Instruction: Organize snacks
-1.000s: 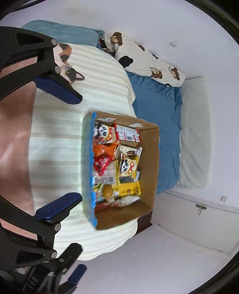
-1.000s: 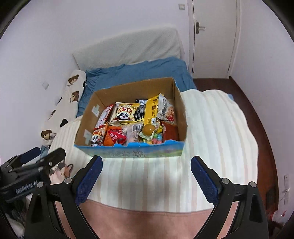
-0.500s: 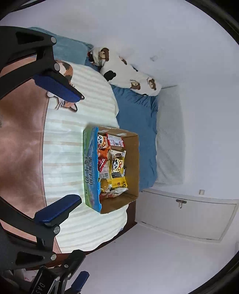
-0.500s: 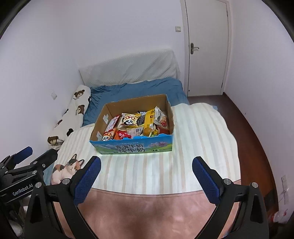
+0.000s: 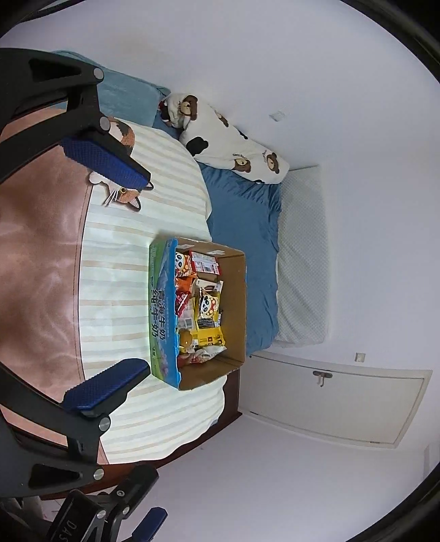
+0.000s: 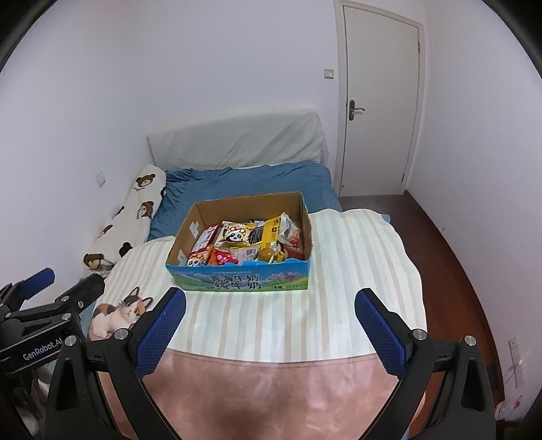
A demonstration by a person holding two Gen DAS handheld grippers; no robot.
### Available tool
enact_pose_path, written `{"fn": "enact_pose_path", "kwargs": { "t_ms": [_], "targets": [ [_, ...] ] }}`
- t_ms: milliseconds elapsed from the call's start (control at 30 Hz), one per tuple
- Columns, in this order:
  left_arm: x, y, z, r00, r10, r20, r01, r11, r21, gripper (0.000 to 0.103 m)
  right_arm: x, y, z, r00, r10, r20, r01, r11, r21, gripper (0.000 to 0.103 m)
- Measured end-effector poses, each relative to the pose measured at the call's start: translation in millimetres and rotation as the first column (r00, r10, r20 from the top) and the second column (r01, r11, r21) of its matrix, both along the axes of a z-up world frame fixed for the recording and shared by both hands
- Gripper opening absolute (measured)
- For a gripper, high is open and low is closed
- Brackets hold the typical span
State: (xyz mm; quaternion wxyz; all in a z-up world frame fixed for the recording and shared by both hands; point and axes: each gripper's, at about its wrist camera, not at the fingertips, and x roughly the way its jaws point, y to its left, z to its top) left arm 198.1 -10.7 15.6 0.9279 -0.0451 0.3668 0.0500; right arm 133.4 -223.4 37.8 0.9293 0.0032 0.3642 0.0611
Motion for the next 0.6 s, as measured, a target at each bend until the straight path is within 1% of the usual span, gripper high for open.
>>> {"fn": "enact_pose_path", "kwargs": {
  "t_ms": [167, 300, 367, 500, 600],
  "targets": [
    [18.5, -0.9, -7.6, 1.0, 0.019, 0.001, -0.019, 1.0, 0.02, 0.103, 17.0, -0.4, -2.9, 0.999, -0.031, 0.017, 0.031, 0.999, -0.009, 0.102],
    [37.3, 0.7, -14.3, 1.0, 0.029, -0.006, -0.029, 0.999, 0.031, 0.103, 39.2, 1.3, -8.1, 0.999, -0.044, 0.022, 0.044, 0.999, -0.024, 0.102],
    [47.2, 1.0, -17.5, 0.999, 0.036, -0.006, -0.036, 0.998, 0.044, 0.103, 50.0, 3.0, -11.1, 0.999, -0.048, 0.019, 0.049, 0.998, -0.032, 0.102],
    [66.7, 2.9, -24.7, 0.999, 0.039, -0.024, -0.038, 0.998, 0.047, 0.103, 74.1, 5.1, -22.1, 0.998, -0.06, 0.001, 0.06, 0.997, -0.046, 0.102],
    [79.6, 4.0, -31.4, 0.998, 0.045, -0.034, -0.043, 0.997, 0.059, 0.103, 85.3, 5.8, -28.6, 0.997, -0.072, -0.01, 0.072, 0.996, -0.053, 0.102]
  ]
}}
